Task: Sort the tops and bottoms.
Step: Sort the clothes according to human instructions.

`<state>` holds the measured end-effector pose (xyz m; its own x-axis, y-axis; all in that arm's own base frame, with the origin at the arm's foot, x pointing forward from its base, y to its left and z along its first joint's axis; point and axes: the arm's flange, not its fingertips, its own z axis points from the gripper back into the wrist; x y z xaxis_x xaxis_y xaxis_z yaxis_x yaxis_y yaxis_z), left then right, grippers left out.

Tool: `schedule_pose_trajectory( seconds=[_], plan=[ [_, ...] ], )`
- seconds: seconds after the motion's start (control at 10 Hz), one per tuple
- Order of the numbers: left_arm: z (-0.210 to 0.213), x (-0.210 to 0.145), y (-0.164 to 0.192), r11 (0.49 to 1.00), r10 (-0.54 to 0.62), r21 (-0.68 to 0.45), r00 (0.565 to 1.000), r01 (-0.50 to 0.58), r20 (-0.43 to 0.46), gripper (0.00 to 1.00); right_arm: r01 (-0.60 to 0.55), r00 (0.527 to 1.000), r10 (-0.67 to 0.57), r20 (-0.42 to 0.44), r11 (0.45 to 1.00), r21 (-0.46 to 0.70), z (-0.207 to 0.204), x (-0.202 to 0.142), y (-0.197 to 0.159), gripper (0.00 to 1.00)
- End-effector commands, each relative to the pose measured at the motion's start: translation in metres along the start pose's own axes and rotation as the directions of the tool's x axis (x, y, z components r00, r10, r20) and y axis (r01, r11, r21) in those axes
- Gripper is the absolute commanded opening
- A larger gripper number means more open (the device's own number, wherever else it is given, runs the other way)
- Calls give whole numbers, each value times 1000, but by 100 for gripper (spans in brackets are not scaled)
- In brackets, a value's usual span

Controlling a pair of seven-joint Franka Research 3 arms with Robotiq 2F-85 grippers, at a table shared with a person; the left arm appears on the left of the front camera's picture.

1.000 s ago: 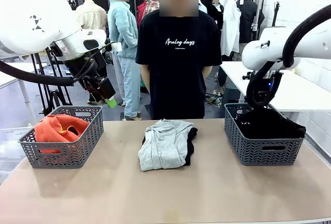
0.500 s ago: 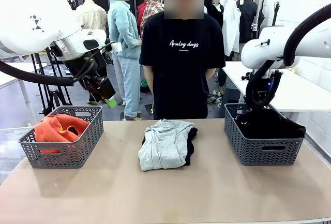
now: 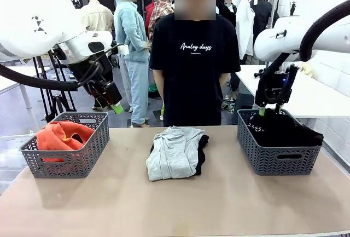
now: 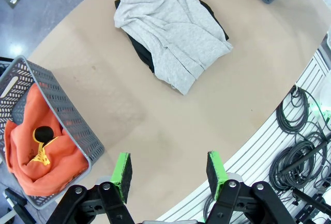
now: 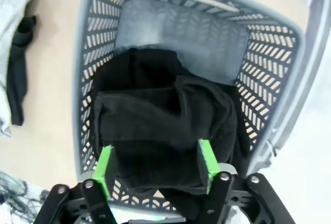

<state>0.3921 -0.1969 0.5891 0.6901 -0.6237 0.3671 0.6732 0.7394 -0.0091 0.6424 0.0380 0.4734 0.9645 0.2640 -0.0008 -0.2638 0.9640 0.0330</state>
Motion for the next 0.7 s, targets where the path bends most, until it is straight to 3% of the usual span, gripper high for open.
schedule_pose_trajectory(
  seconds=[0.0, 0.1, 0.2, 0.6],
  plan=[
    [1, -1, 0, 1000, 0, 2, 1000, 0, 1, 76, 19, 1000, -19, -5, 1000, 17, 6, 2, 4, 100],
    [1, -1, 0, 1000, 0, 2, 1000, 0, 1, 76, 41, 999, -39, -36, 998, 57, 8, 2, 5, 100],
    [1, -1, 0, 1000, 0, 2, 1000, 0, 1, 76, -2, 1000, 2, 0, 1000, 2, 4, 1, 2, 100],
    [1, -1, 0, 1000, 0, 2, 1000, 0, 1, 76, -2, 1000, 2, 0, 1000, 2, 4, 1, 2, 100]
  ],
)
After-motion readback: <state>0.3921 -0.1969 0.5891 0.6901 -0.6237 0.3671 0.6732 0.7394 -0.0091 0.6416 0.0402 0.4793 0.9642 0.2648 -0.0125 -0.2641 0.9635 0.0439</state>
